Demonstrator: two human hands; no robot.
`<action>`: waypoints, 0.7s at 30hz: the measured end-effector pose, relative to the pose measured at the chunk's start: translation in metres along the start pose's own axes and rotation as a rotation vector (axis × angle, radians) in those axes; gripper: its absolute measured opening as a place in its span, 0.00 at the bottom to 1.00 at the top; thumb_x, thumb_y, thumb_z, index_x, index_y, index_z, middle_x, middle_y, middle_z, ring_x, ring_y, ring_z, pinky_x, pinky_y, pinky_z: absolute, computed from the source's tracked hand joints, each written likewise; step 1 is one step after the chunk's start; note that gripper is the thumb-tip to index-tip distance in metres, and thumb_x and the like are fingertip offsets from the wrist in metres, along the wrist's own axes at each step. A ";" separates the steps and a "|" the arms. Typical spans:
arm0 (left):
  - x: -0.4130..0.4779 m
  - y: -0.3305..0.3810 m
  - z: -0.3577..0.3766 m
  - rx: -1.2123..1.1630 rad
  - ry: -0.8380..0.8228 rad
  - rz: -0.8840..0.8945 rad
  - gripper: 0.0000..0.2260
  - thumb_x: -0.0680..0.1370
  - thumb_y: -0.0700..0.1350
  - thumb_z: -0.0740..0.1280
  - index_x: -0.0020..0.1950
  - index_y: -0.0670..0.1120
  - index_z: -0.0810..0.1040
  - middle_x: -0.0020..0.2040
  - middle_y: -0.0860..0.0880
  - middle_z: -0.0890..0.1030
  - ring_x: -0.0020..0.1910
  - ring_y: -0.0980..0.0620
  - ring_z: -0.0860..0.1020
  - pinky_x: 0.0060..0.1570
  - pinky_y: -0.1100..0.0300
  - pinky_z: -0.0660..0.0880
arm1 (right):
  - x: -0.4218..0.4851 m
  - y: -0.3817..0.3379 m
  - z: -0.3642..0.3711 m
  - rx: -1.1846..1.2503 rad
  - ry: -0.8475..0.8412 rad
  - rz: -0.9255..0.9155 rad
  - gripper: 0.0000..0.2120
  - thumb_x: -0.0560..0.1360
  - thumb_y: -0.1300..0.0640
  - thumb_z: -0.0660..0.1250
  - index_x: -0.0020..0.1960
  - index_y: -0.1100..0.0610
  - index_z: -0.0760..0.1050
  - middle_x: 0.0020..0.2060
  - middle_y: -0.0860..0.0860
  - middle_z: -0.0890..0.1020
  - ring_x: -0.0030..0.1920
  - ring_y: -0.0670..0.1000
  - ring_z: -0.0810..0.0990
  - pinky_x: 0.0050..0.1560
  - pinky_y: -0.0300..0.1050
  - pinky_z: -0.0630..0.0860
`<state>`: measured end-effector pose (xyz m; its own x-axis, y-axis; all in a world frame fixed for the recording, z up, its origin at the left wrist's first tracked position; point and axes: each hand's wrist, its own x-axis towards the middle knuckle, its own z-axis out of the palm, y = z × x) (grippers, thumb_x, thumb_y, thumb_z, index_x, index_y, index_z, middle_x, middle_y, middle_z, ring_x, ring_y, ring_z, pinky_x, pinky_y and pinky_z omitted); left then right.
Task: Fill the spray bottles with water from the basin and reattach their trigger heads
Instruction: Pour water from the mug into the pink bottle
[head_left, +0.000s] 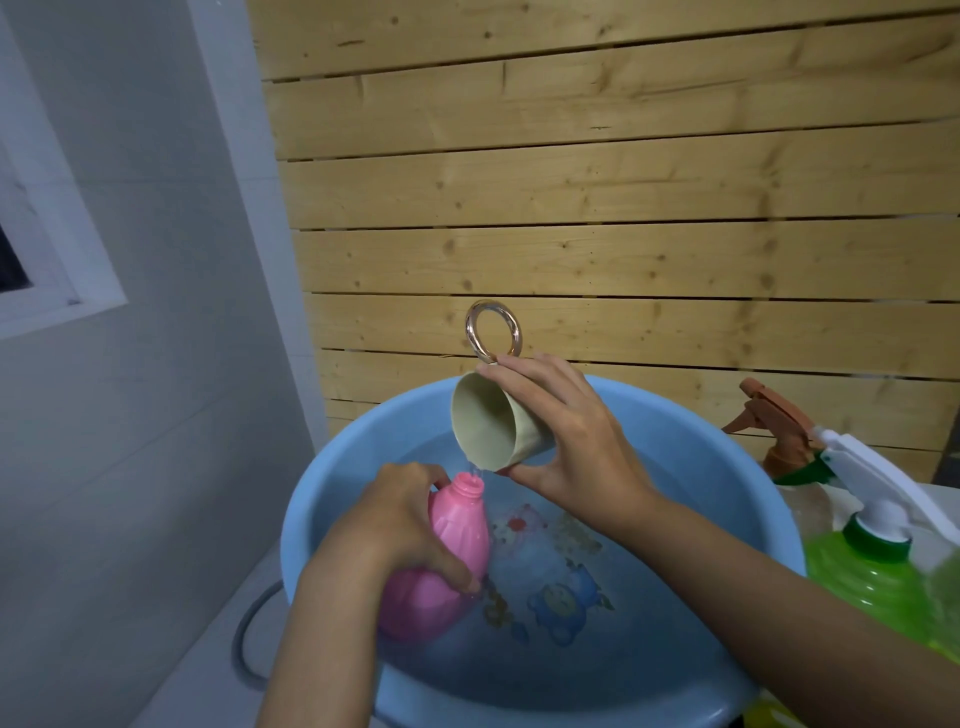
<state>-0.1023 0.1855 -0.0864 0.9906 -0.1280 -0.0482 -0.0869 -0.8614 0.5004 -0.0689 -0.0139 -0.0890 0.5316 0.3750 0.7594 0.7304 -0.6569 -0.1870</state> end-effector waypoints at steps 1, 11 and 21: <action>0.000 0.000 0.000 0.000 0.002 0.003 0.28 0.48 0.55 0.83 0.41 0.56 0.72 0.46 0.54 0.76 0.43 0.54 0.76 0.40 0.58 0.77 | 0.000 0.000 0.000 -0.001 0.003 -0.003 0.41 0.64 0.50 0.77 0.73 0.46 0.64 0.70 0.44 0.68 0.71 0.54 0.65 0.61 0.60 0.72; -0.001 0.000 0.000 0.002 0.004 0.000 0.29 0.48 0.55 0.83 0.41 0.57 0.72 0.48 0.53 0.75 0.45 0.53 0.76 0.41 0.58 0.77 | 0.000 -0.003 -0.002 0.002 0.000 0.009 0.40 0.65 0.49 0.77 0.73 0.45 0.64 0.70 0.44 0.68 0.72 0.54 0.63 0.62 0.61 0.71; -0.001 0.001 -0.001 0.005 0.000 0.002 0.28 0.48 0.54 0.83 0.42 0.56 0.73 0.47 0.53 0.76 0.44 0.54 0.76 0.41 0.57 0.78 | 0.000 -0.003 -0.004 -0.031 -0.002 0.021 0.42 0.64 0.53 0.78 0.73 0.44 0.63 0.70 0.44 0.68 0.72 0.56 0.63 0.59 0.62 0.72</action>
<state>-0.1037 0.1852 -0.0852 0.9904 -0.1298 -0.0471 -0.0896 -0.8635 0.4964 -0.0730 -0.0142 -0.0857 0.5478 0.3623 0.7541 0.7054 -0.6846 -0.1835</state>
